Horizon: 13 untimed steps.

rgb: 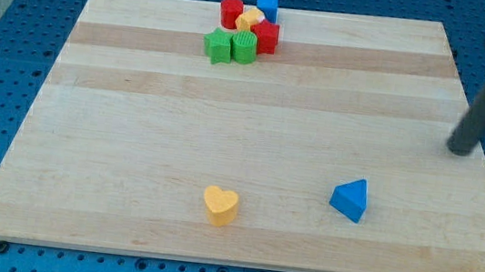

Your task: Slide blue triangle towards center

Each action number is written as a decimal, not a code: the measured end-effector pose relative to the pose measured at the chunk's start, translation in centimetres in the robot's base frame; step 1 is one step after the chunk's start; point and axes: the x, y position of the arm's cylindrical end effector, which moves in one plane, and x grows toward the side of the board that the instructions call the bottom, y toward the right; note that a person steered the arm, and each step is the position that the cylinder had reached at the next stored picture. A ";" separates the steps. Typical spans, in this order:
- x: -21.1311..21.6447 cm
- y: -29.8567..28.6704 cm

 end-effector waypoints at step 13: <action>2.7 -26.7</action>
